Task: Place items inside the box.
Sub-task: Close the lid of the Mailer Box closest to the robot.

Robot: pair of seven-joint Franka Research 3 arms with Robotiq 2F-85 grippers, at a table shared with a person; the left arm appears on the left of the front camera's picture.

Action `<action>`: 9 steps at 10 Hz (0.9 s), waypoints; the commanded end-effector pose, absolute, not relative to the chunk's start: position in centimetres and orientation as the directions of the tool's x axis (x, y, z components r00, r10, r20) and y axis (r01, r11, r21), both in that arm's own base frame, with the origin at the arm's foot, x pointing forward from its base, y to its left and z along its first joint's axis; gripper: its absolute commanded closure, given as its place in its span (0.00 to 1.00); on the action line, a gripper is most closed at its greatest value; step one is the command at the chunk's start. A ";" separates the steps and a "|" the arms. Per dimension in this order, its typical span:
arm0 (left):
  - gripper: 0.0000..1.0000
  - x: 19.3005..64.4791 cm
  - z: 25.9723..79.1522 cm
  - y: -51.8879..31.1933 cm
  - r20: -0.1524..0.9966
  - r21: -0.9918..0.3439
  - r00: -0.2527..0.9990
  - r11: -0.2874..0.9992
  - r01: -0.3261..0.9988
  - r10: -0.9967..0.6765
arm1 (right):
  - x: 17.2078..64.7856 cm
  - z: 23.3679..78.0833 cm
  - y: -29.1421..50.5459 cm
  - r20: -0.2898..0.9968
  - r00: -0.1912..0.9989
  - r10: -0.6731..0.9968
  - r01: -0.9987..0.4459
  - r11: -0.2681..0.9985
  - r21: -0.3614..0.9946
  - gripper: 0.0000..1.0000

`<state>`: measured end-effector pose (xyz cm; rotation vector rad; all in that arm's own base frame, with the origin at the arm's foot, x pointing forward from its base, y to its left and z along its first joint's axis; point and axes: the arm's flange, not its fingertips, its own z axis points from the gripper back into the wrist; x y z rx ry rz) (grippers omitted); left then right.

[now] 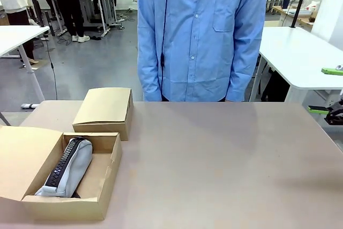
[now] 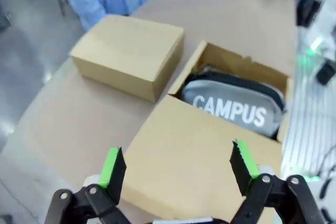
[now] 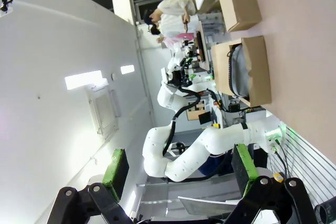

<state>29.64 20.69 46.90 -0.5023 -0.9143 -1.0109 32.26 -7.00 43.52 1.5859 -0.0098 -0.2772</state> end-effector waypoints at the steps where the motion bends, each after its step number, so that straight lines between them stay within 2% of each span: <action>1: 0.00 30.3 45.4 23.7 0.825 0.126 0.098 0.350 0.928 -0.557 | 32.3 44.3 -7.0 -0.192 0.965 -0.178 0.184 -0.066 0.981 0.00; 4: 0.00 30.2 44.0 25.1 0.822 0.183 0.065 0.370 0.911 -0.565 | 32.3 44.3 -7.0 -0.192 0.965 -0.178 0.184 -0.066 0.981 0.00; 9: 0.00 29.8 42.6 26.9 0.787 0.195 0.079 0.368 0.909 -0.612 | 32.3 44.3 -7.0 -0.192 0.965 -0.178 0.184 -0.066 0.981 0.00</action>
